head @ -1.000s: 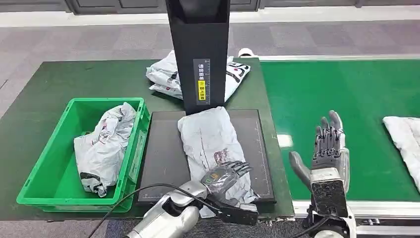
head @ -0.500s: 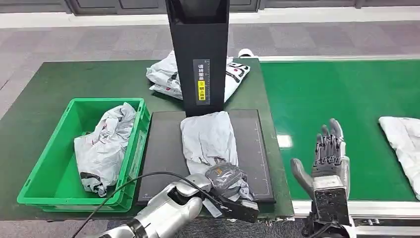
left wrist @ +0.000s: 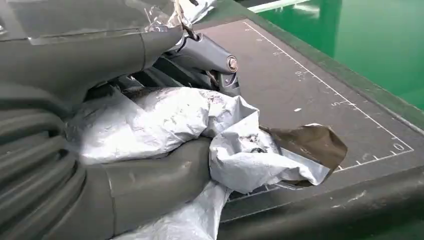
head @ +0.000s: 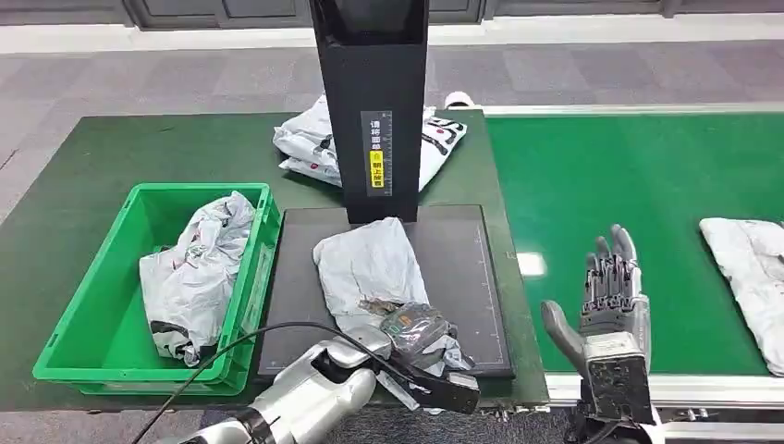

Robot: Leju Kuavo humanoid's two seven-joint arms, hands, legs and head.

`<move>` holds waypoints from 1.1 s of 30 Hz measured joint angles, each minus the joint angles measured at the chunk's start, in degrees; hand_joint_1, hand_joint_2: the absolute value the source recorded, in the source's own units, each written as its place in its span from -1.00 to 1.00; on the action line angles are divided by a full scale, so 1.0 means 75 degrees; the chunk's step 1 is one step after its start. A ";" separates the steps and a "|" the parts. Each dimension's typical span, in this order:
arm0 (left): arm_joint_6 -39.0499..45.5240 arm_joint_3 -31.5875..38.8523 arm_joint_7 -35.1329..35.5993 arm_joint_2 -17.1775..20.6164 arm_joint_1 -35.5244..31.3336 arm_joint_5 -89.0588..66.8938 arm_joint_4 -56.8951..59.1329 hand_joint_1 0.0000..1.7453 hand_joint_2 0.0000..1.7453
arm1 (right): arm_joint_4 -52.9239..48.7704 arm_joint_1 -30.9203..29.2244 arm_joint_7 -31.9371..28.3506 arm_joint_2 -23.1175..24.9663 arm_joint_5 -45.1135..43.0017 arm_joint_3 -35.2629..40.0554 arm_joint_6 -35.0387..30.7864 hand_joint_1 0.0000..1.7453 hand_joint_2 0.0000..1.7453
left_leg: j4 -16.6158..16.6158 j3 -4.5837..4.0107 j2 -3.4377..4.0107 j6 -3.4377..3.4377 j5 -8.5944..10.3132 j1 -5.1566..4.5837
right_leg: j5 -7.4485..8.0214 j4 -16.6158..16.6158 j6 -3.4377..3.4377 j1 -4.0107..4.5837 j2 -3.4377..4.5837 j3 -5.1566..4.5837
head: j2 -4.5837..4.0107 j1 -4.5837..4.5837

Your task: Moved the parcel from conveyor to table for the left to box.

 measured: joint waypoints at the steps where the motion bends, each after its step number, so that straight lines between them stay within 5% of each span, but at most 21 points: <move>1: 0.0038 -0.0003 0.0029 0.0018 0.0004 0.0000 0.0003 1.00 1.00 | 0.0023 -0.0006 -0.0003 -0.0015 -0.0014 0.0000 0.0006 -1.00 1.00 | 0.0000 -0.0006 0.0000 0.0002 -0.0005 0.0000 | -0.0002 0.0000 -0.0001 0.0000 0.0000 0.0009 | 0.0000 0.0000; 7: 0.0630 0.0181 0.0049 0.0262 0.0167 0.0744 -0.0479 1.00 1.00 | 0.0140 -0.0005 -0.0003 -0.0125 -0.0110 0.0000 -0.0192 -1.00 1.00 | -0.0001 -0.0002 0.0006 0.0004 -0.0018 0.0000 | -0.0011 0.0000 -0.0004 0.0001 0.0006 0.0026 | 0.0000 0.0003; 14: 0.3037 0.1621 0.0929 0.0966 0.1036 0.0748 -0.4180 1.00 1.00 | -0.0063 0.0463 0.0052 -0.0123 -0.0084 -0.0141 -0.0661 -1.00 1.00 | -0.0002 0.0002 0.0005 -0.0022 0.0025 0.0006 | 0.0016 0.0009 -0.0016 0.0005 0.0008 -0.0041 | 0.0000 0.0000; 20: 0.5434 0.3198 0.0401 0.1376 0.1931 0.0036 -0.7192 1.00 1.00 | -0.0091 0.0697 -0.0119 -0.0114 -0.0227 -0.0376 -0.0644 -1.00 1.00 | -0.0004 -0.0003 0.0024 -0.0021 0.0007 0.0008 | 0.0003 0.0009 -0.0018 0.0006 0.0022 -0.0056 | 0.0000 0.0000; 29: 0.5499 0.5626 -0.2706 0.0425 0.2423 -0.0414 -0.9948 1.00 1.00 | 0.0076 0.0694 -0.0119 -0.0114 -0.0213 -0.0455 -0.0560 -1.00 1.00 | -0.0001 -0.0009 0.0019 -0.0015 0.0005 0.0003 | 0.0004 0.0007 -0.0014 0.0000 0.0017 -0.0054 | 0.0000 0.0003; 33: 0.5502 0.6289 -0.3025 0.0087 0.2385 -0.0566 -1.0574 1.00 1.00 | 0.0117 0.0686 -0.0102 -0.0064 -0.0125 -0.0528 -0.0349 -1.00 1.00 | -0.0001 -0.0007 0.0021 -0.0015 0.0006 0.0004 | 0.0005 0.0007 -0.0015 0.0003 0.0015 -0.0055 | 0.0000 0.0003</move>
